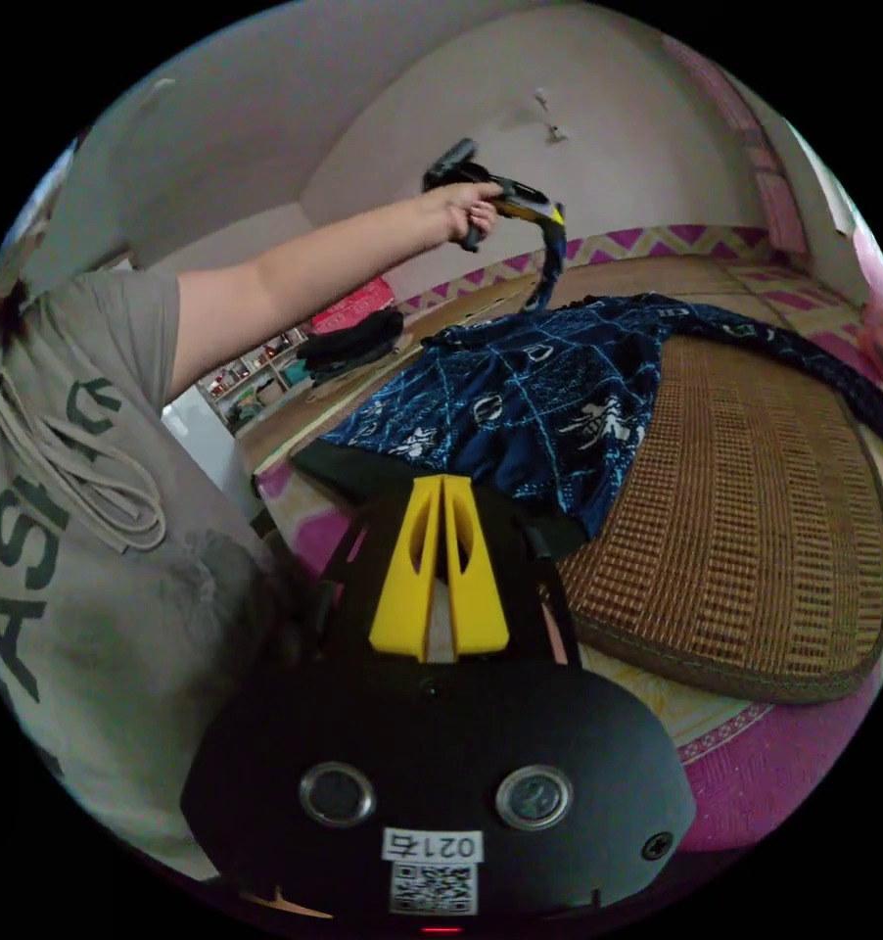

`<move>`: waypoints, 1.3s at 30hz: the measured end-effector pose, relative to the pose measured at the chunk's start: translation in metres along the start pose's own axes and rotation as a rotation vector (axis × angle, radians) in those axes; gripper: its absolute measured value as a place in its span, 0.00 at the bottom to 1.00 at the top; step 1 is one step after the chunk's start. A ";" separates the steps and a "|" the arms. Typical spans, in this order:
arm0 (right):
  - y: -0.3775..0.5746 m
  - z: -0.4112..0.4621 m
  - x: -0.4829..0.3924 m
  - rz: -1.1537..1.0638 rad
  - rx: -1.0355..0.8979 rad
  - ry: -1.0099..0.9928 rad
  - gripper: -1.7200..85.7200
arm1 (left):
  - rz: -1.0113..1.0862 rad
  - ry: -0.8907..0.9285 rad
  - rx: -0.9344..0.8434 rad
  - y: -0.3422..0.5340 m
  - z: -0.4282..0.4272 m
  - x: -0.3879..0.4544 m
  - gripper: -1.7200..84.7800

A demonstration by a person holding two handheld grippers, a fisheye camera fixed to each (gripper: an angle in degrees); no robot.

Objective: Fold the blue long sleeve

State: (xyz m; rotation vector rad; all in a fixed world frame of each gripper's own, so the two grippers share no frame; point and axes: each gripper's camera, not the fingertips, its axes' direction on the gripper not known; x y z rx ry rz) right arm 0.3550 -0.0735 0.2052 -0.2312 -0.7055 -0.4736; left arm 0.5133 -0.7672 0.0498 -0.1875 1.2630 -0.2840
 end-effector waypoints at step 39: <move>-0.028 -0.203 0.384 1.255 0.692 0.460 0.13 | 0.046 0.116 0.347 0.525 -0.186 -0.099 0.01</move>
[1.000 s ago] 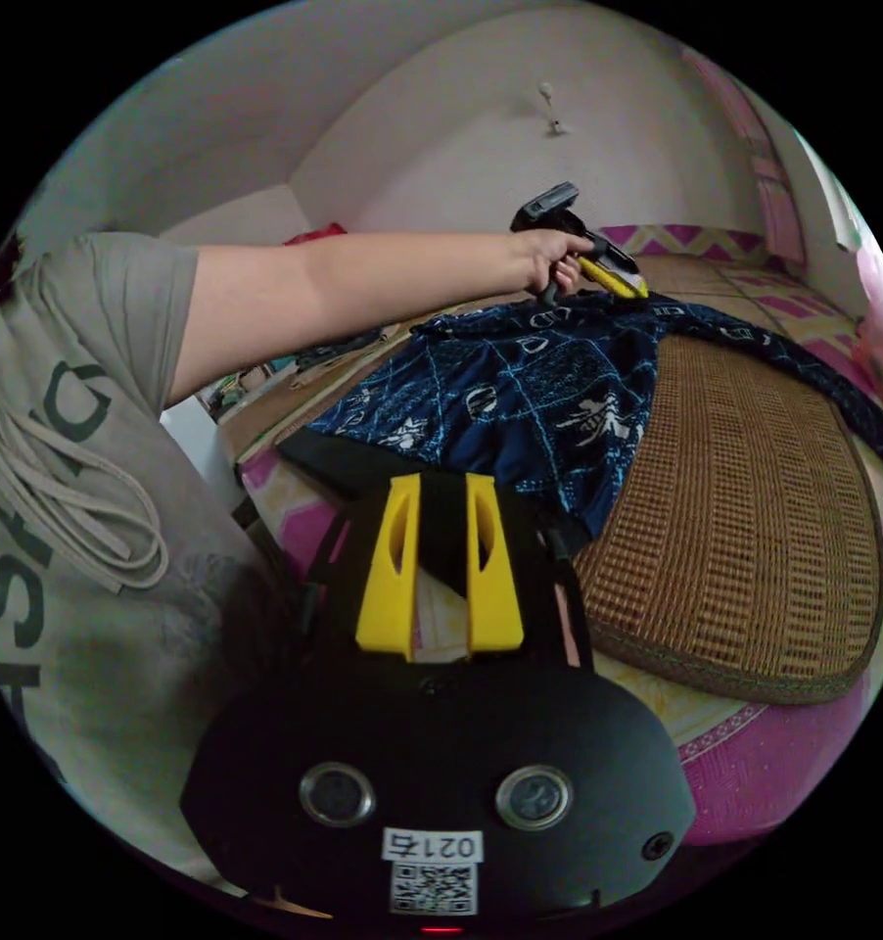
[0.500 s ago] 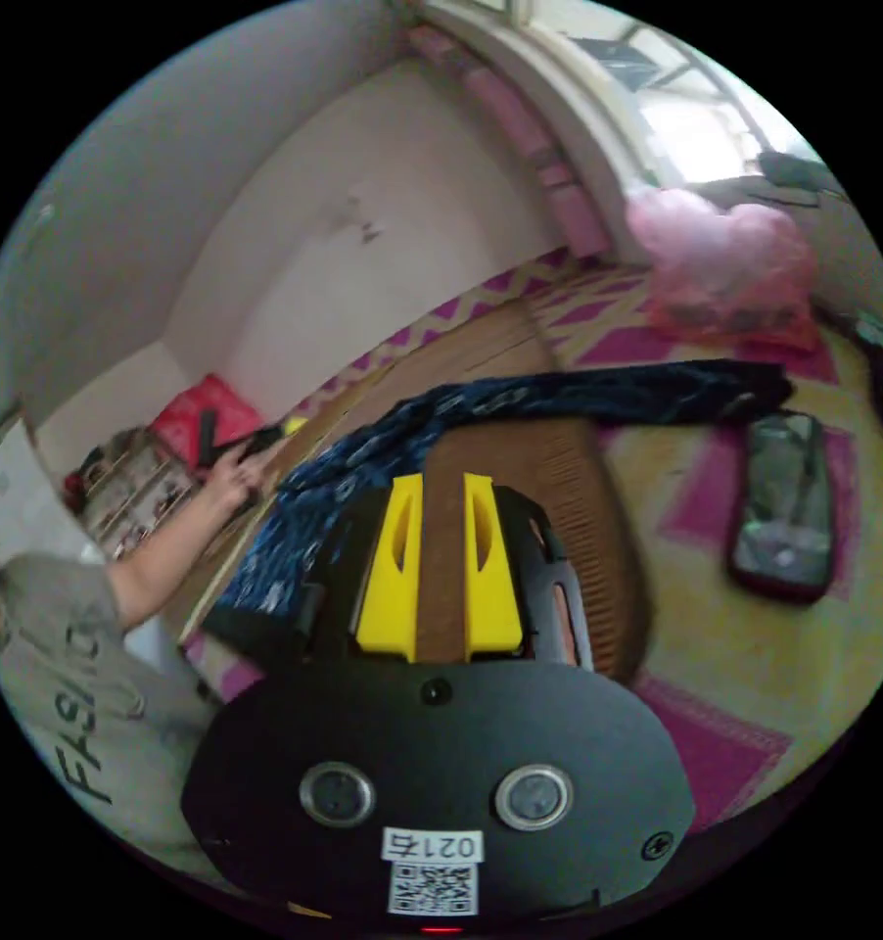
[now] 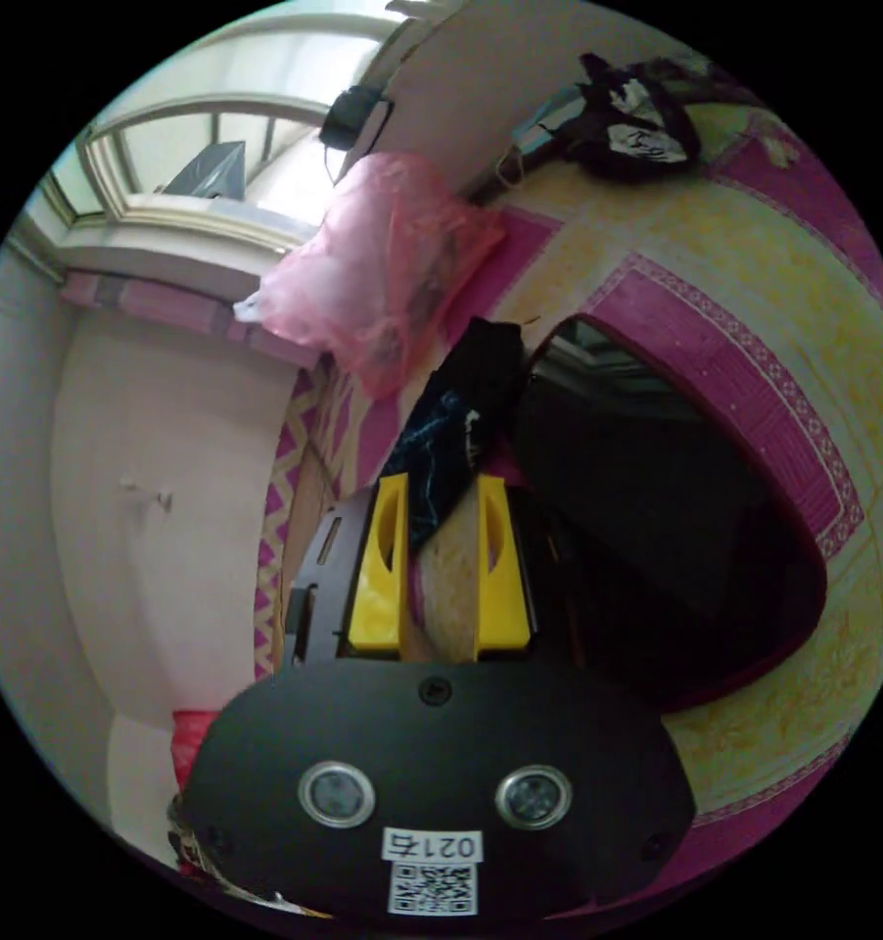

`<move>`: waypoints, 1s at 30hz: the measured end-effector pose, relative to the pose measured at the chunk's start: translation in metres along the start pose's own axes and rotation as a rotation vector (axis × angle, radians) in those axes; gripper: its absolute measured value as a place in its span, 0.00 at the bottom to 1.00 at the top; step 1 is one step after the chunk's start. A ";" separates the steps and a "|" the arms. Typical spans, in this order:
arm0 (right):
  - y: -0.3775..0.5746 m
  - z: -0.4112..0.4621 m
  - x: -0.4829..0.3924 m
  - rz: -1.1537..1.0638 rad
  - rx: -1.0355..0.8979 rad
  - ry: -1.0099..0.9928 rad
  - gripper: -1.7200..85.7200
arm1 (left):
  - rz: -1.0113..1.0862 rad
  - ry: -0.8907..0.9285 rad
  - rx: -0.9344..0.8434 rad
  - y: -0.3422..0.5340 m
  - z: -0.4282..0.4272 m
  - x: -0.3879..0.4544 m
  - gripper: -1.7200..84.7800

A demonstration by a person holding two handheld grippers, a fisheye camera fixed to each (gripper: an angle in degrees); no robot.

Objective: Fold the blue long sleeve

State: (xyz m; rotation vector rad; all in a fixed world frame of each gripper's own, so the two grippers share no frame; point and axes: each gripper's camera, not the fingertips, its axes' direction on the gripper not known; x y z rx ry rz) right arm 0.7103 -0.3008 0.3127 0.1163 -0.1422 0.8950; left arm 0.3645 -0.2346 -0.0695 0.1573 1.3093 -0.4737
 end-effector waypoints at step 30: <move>0.580 0.080 -0.576 -1.562 -0.166 -0.222 0.01 | -0.214 -0.139 0.091 0.120 -0.409 -0.058 0.01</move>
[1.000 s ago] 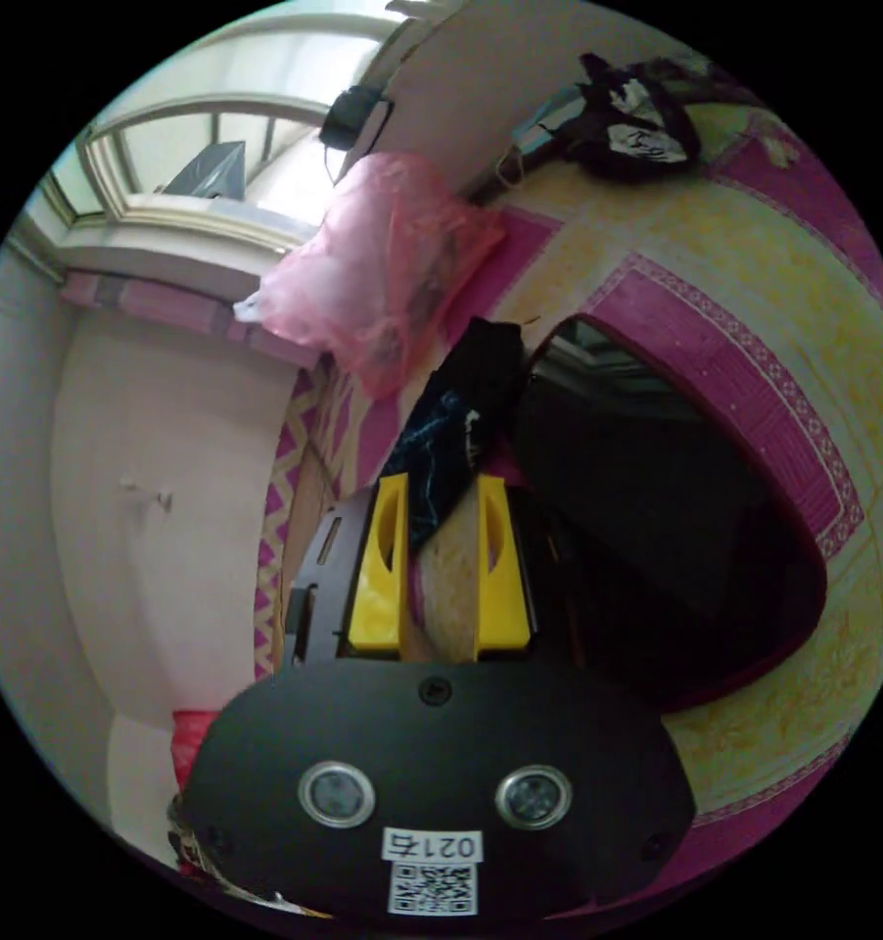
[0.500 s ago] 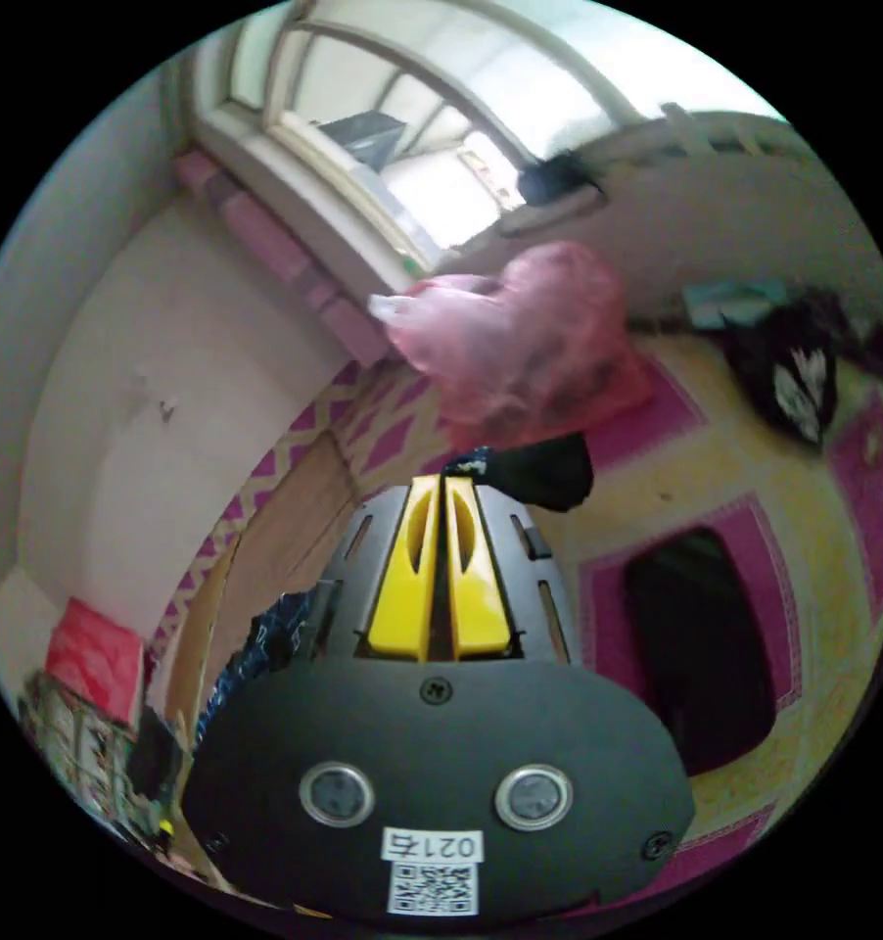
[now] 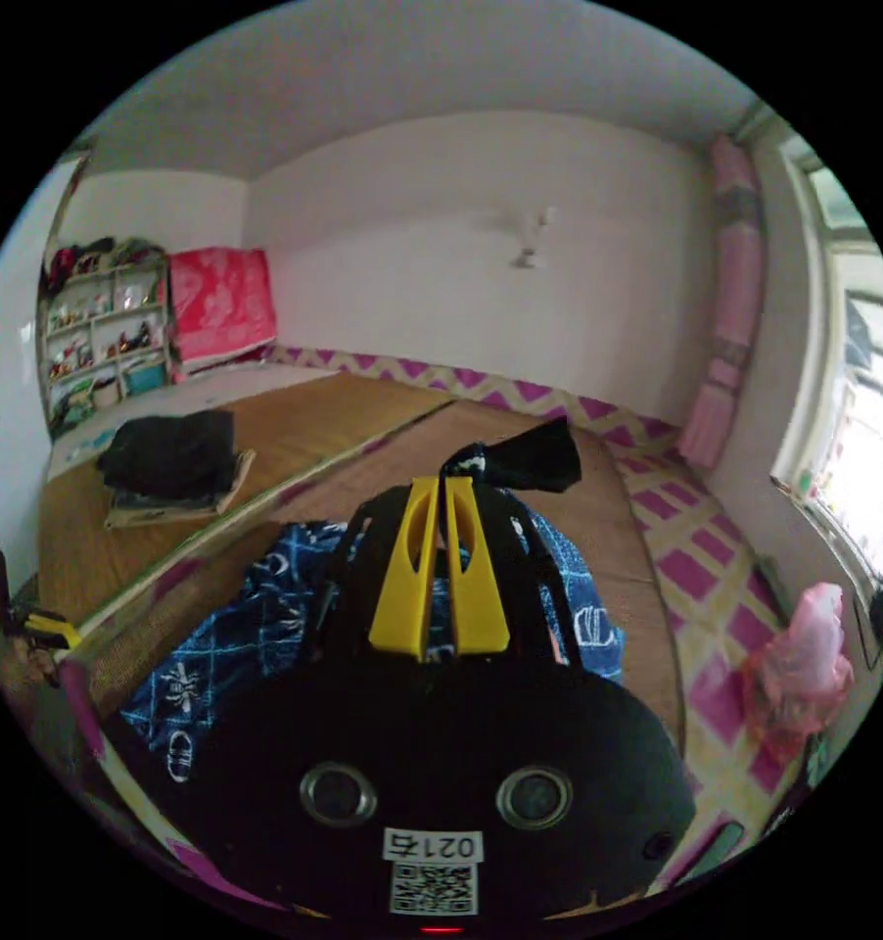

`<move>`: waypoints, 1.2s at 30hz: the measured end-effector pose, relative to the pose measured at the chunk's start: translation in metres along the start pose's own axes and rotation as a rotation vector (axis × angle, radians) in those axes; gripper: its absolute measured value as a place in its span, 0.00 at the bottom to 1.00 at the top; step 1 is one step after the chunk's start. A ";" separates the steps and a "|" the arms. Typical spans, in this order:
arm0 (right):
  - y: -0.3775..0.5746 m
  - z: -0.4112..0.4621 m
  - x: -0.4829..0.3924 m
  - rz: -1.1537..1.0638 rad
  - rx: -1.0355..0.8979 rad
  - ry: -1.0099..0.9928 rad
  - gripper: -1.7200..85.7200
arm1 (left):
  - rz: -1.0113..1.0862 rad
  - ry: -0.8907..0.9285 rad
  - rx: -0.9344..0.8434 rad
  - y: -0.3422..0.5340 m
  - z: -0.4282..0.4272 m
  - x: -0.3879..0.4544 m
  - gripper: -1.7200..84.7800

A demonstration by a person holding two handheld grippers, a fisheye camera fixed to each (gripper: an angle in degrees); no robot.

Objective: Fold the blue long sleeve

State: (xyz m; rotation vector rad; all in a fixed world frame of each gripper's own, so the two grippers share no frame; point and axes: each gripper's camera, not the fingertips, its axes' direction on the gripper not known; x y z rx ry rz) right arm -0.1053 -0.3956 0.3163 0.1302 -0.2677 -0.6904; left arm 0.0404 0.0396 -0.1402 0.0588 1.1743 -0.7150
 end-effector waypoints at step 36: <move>0.272 -0.091 0.038 0.221 -0.447 -0.210 0.12 | -0.171 0.105 -0.223 -0.039 -0.093 -0.002 0.13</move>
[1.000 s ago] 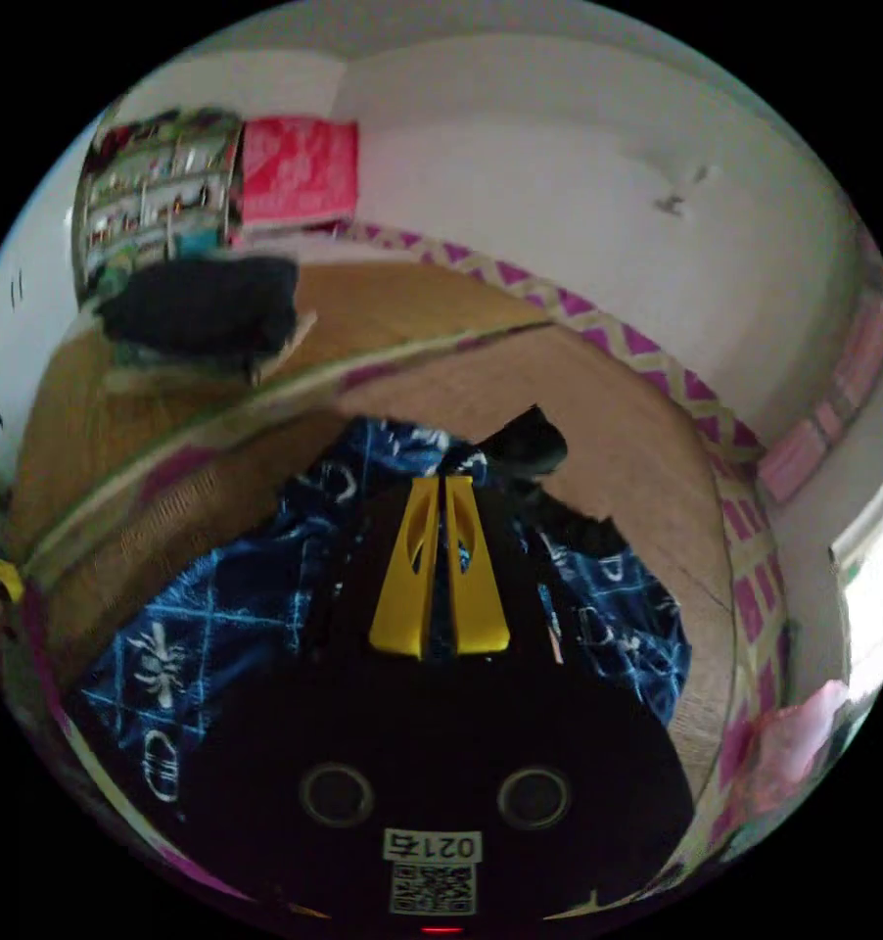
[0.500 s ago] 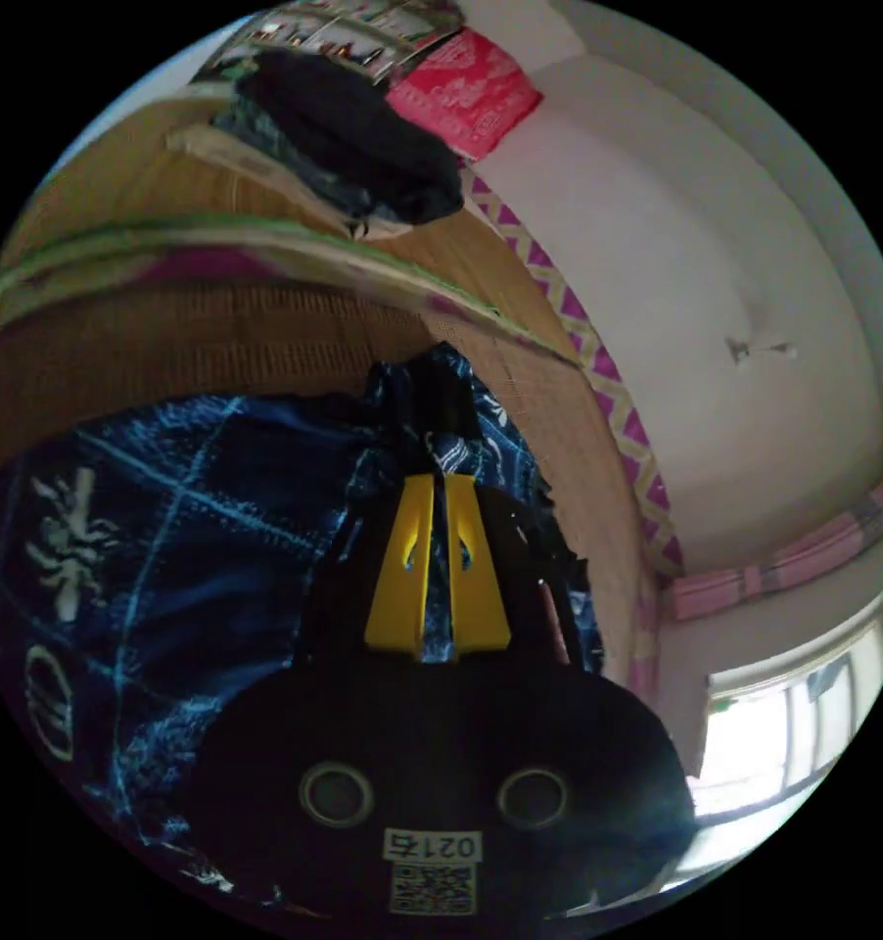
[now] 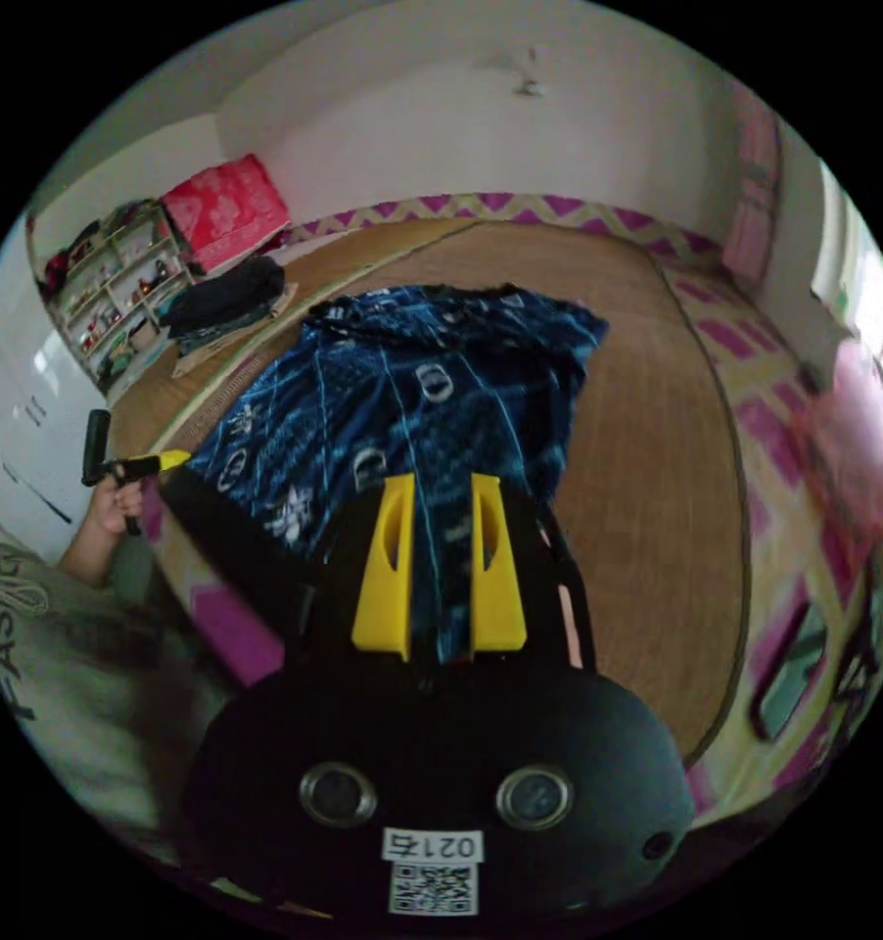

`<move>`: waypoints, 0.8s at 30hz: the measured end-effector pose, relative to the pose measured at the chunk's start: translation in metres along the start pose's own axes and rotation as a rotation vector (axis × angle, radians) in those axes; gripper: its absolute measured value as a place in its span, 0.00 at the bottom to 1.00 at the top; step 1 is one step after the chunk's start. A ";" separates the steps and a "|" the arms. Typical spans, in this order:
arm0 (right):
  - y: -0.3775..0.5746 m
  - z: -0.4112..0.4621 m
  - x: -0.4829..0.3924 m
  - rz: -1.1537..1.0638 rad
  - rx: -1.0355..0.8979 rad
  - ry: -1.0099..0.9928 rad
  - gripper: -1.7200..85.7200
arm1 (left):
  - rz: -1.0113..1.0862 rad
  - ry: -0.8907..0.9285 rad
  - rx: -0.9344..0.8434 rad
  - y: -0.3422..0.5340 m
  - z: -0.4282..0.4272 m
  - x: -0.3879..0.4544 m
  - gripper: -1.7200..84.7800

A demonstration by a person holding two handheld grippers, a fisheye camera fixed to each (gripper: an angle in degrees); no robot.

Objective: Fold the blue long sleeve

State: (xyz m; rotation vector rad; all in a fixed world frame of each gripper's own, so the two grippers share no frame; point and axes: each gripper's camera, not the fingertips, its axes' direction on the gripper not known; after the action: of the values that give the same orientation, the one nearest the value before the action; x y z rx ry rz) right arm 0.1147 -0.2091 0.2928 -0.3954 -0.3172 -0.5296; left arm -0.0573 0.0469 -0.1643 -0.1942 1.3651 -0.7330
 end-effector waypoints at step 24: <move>0.212 -0.049 0.202 0.388 0.037 -0.600 0.03 | 0.062 0.009 -0.041 -0.004 -0.065 0.047 0.01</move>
State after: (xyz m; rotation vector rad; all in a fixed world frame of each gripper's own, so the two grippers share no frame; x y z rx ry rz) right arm 0.4044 -0.1484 0.2687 -0.5618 -0.8069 -0.0122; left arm -0.1181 0.0350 -0.2150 -0.1799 1.3891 -0.6552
